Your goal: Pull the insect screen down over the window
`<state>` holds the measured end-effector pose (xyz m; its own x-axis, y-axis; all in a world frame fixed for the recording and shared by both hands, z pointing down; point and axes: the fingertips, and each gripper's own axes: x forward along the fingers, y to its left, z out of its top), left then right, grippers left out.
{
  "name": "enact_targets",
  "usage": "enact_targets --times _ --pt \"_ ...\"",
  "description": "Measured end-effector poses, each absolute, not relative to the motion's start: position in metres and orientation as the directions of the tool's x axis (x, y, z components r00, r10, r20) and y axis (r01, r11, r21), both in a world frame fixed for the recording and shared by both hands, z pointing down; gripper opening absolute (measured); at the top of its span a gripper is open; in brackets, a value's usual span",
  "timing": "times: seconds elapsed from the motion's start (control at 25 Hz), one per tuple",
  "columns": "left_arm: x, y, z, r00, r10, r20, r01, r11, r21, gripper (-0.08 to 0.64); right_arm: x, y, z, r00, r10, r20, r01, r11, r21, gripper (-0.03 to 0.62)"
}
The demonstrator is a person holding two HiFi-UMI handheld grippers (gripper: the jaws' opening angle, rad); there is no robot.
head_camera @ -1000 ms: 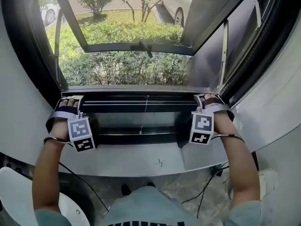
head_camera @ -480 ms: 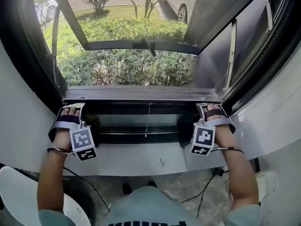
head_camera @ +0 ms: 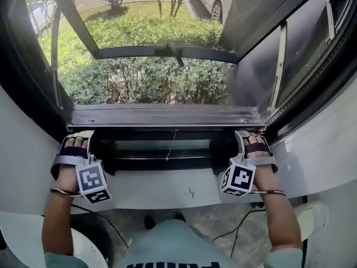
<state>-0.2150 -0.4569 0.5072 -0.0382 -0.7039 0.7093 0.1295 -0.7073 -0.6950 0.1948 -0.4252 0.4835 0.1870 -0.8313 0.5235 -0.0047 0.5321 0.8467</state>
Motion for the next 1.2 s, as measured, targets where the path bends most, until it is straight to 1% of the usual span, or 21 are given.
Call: enact_targets --times 0.04,0.24,0.28,0.36,0.4,0.56,0.76,0.92,1.0,1.08,1.12,1.2 --pt "-0.215 -0.456 0.508 -0.041 -0.703 0.71 0.128 -0.709 -0.694 0.446 0.195 -0.425 0.484 0.192 -0.83 0.524 -0.007 0.533 0.846 0.237" --pt "-0.212 -0.464 0.51 -0.028 -0.729 0.684 0.109 -0.682 -0.723 0.446 0.197 -0.435 0.485 0.198 -0.836 0.512 0.001 0.522 0.853 0.234" --pt "-0.211 -0.468 0.51 -0.02 -0.743 0.669 0.102 -0.667 -0.738 0.446 0.197 -0.438 0.484 0.195 -0.847 0.495 0.004 0.506 0.863 0.225" --pt "-0.209 -0.472 0.511 0.001 -0.766 0.643 0.079 -0.641 -0.764 0.446 0.197 -0.442 0.481 0.186 -0.871 0.455 0.009 0.465 0.885 0.171" --pt "-0.207 -0.473 0.512 0.014 -0.776 0.631 0.061 -0.629 -0.775 0.446 0.197 -0.442 0.481 0.177 -0.883 0.435 0.008 0.443 0.896 0.164" --pt "-0.203 -0.475 0.512 0.058 -0.816 0.576 -0.02 -0.577 -0.816 0.448 0.196 -0.443 0.478 0.134 -0.916 0.377 -0.013 0.379 0.925 0.16" --pt "-0.198 -0.469 0.508 0.105 -0.806 0.582 -0.111 -0.592 -0.799 0.448 0.194 -0.437 0.475 0.155 -0.908 0.388 -0.002 0.393 0.92 0.161" --pt "-0.197 -0.47 0.503 0.109 -0.816 0.567 -0.142 -0.578 -0.804 0.448 0.197 -0.433 0.469 0.155 -0.915 0.372 -0.02 0.373 0.927 0.161" --pt "-0.194 -0.465 0.498 0.129 -0.822 0.555 -0.225 -0.569 -0.791 0.448 0.197 -0.426 0.461 0.145 -0.93 0.337 -0.087 0.328 0.941 0.161" --pt "-0.185 -0.454 0.49 0.199 -0.817 0.541 -0.393 -0.572 -0.72 0.446 0.191 -0.414 0.451 0.102 -0.949 0.298 -0.234 0.268 0.935 0.161" --pt "-0.177 -0.447 0.484 0.258 -0.81 0.527 -0.497 -0.579 -0.646 0.446 0.186 -0.407 0.447 0.068 -0.957 0.282 -0.34 0.244 0.908 0.161" --pt "-0.158 -0.428 0.472 0.394 -0.799 0.454 -0.693 -0.583 -0.424 0.443 0.173 -0.391 0.442 -0.018 -0.966 0.258 -0.58 0.22 0.784 0.161"
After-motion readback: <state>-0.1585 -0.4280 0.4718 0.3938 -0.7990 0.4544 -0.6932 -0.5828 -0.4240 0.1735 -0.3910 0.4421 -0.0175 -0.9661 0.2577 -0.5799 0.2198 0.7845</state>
